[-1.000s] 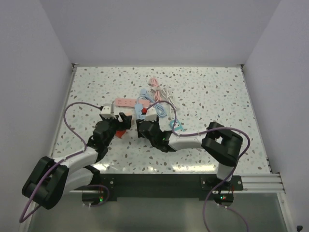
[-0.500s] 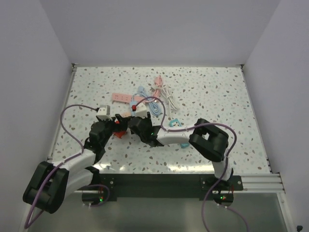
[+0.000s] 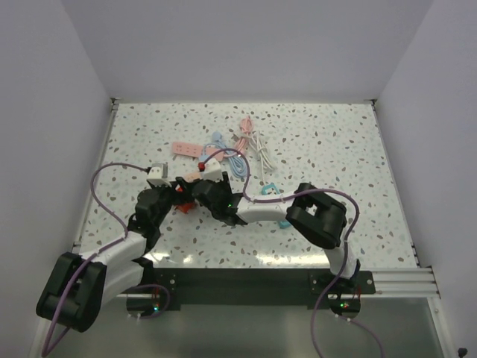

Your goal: Insert the plug

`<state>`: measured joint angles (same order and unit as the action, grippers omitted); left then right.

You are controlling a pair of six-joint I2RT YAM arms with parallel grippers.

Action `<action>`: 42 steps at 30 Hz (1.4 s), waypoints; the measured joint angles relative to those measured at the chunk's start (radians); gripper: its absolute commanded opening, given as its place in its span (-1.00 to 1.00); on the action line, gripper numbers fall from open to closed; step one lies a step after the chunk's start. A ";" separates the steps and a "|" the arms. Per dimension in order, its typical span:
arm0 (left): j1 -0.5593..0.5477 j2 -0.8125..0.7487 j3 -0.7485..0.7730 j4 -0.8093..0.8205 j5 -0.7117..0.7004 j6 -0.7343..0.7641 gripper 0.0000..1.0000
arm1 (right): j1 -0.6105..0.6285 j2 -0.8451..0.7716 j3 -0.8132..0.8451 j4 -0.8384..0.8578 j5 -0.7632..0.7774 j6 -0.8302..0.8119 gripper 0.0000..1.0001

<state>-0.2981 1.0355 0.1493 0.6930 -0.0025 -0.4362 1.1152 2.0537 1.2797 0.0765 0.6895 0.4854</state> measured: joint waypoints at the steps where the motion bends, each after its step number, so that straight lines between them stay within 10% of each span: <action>1: 0.002 0.000 0.000 0.000 0.002 0.000 0.65 | 0.000 -0.003 -0.003 0.002 0.000 0.000 -1.00; 21: 0.010 0.031 0.000 0.000 0.010 -0.009 0.76 | -0.037 -0.333 -0.397 0.041 -0.127 0.046 -1.00; 30: 0.010 -0.023 0.001 -0.026 -0.019 -0.009 0.92 | -0.049 -0.382 -0.416 0.012 -0.212 0.022 0.33; 42: 0.010 -0.188 0.004 -0.164 -0.101 -0.010 1.00 | -0.047 -0.548 -0.414 -0.093 -0.372 -0.138 0.77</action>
<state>-0.2878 0.8471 0.1535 0.5289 -0.1040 -0.4461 1.0683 1.5055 0.8654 -0.0166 0.3176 0.3470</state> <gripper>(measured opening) 0.997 0.885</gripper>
